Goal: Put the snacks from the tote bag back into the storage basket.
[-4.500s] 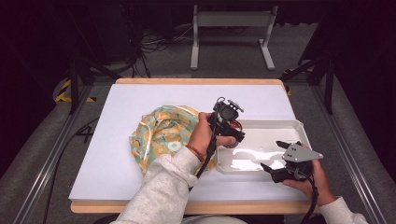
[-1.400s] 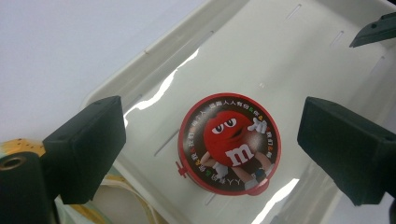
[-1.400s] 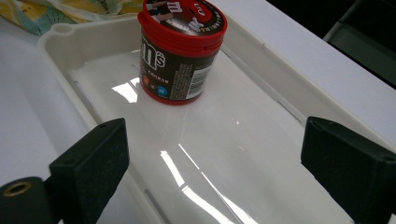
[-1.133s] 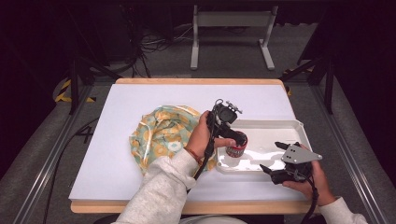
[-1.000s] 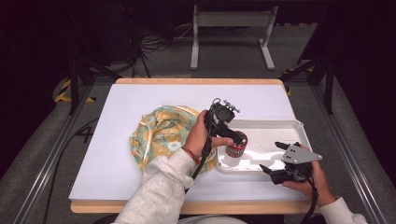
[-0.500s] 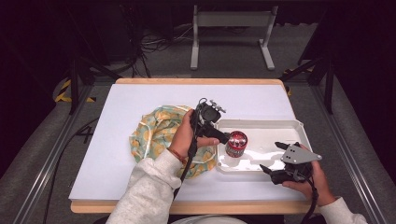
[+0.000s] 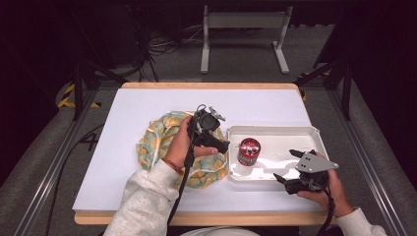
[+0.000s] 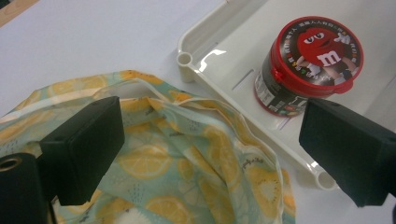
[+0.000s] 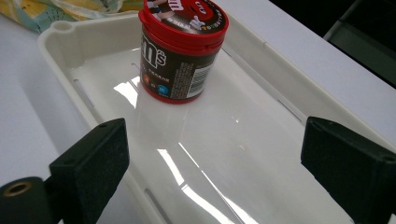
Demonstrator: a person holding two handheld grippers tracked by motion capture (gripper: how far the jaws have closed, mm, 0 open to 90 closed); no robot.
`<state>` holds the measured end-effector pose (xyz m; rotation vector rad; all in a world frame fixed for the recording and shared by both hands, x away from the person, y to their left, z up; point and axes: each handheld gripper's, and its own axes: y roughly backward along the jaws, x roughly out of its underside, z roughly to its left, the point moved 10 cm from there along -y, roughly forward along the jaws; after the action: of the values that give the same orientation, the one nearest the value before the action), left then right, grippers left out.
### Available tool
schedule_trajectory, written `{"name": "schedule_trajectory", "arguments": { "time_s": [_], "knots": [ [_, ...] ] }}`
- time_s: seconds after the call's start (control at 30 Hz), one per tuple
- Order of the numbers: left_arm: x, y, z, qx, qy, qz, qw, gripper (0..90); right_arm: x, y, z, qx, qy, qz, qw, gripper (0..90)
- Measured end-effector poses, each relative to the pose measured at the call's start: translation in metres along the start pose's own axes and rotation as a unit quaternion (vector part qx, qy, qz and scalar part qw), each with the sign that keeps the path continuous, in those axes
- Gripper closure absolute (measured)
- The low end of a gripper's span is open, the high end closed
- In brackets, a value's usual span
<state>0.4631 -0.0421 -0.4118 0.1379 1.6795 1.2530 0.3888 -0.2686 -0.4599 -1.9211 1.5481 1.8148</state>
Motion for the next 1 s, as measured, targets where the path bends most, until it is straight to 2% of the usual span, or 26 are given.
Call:
{"name": "schedule_trajectory", "arguments": {
  "time_s": [0.2,0.3,0.6,0.93,1.0],
  "knots": [
    [0.006,0.001,0.004,-0.006,-0.005,0.005,1.0,7.5,0.0,0.0,0.0,0.001,0.001,0.0,1.0,8.4],
    [0.01,0.002,0.007,-0.012,-0.013,0.01,0.9998,7.2,0.0,0.0,0.0,0.0,0.0,0.001,1.0,8.4],
    [0.02,0.004,0.014,-0.011,-0.016,0.013,0.9997,6.6,0.0,0.0,0.0,0.001,0.0,0.0,1.0,8.3],
    [0.035,0.008,0.028,-0.016,-0.022,0.018,0.9995,7.7,0.0,0.0,-0.002,0.005,-0.007,-0.003,1.0,7.5],
    [0.038,0.008,0.028,-0.008,-0.022,0.014,0.9996,7.1,0.0,0.0,-0.002,0.004,-0.007,-0.003,1.0,7.4]
  ]
}}
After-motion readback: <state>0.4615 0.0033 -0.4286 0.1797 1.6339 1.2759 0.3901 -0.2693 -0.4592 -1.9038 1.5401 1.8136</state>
